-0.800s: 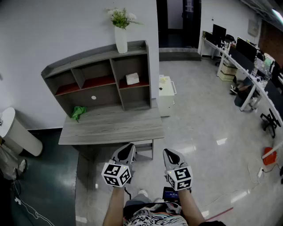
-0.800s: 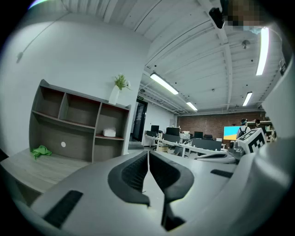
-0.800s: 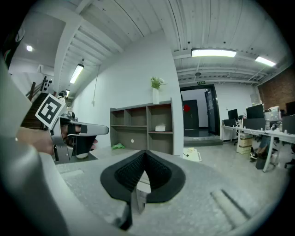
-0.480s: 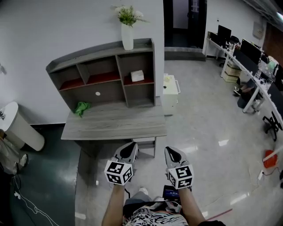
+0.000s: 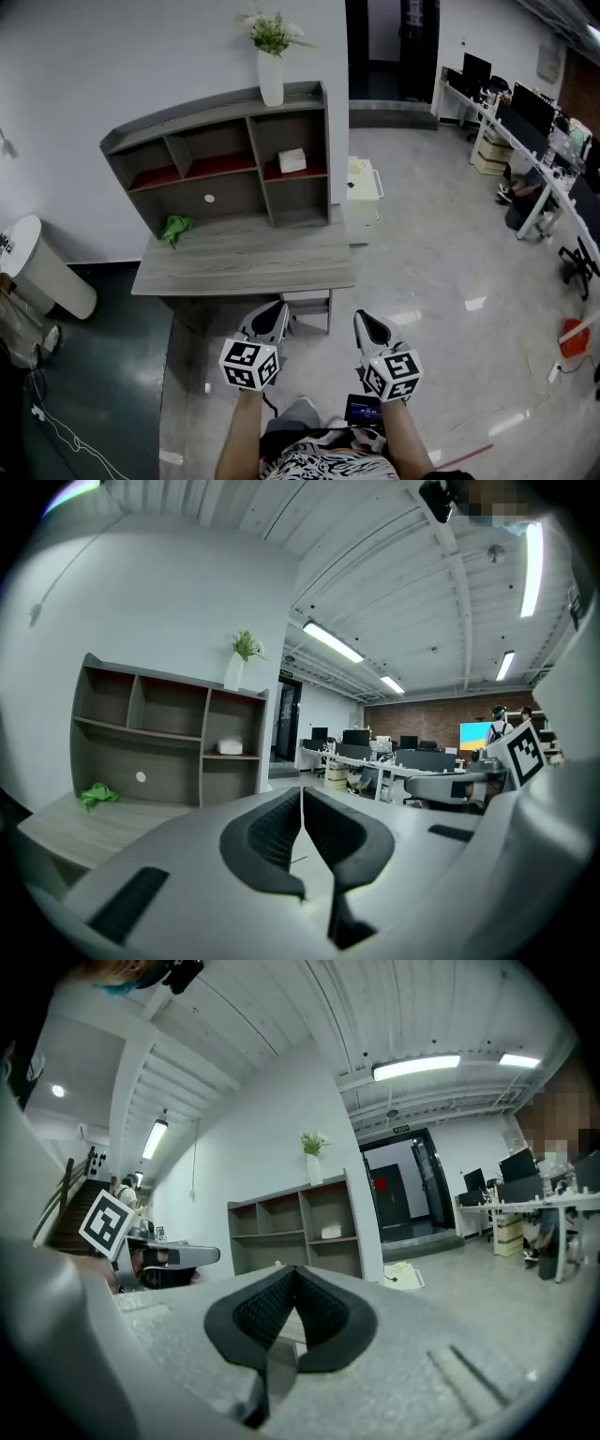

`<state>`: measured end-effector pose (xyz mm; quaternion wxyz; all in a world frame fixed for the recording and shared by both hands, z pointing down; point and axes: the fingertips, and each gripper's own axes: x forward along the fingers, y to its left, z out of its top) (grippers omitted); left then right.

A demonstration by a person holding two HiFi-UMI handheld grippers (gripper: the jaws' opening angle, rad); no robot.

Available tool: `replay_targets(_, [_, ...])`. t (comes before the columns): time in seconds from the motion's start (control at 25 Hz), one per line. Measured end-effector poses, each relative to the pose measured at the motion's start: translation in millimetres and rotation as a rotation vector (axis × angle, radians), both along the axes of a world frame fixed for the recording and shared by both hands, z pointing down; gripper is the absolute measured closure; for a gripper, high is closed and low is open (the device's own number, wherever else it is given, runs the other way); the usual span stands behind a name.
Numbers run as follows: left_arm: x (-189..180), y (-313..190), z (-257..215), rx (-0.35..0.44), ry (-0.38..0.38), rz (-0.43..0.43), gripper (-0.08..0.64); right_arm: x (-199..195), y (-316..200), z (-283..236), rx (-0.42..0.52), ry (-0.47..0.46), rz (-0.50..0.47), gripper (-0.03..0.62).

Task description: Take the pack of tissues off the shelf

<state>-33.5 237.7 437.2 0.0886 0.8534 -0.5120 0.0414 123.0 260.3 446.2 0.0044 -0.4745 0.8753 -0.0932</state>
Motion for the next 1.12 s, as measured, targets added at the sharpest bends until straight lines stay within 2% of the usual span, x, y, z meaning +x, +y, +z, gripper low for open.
replay_targets(0.32, [-17,-5,3,-0.007,0.013,-0.060,0.546,4,-13,13,-0.021,0.020,0.012,0.591])
replay_targets(0.56, [-17,-41,6,-0.015,0.033,-0.056,0.546,8,-51,21,-0.044,0.035,0.039,0.591])
replay_targets(0.68, [-19,-77,15,-0.031,0.046,-0.052,0.546,8,-81,30,-0.049,0.059,0.058,0.591])
replay_targets(0.88, [-19,-158,29,-0.052,0.064,-0.033,0.546,10,-161,39,-0.072,0.091,0.088,0.591])
replay_targets(1.12, [-39,-264,30,-0.067,0.075,-0.008,0.546,-16,-265,38,-0.085,0.114,0.102,0.591])
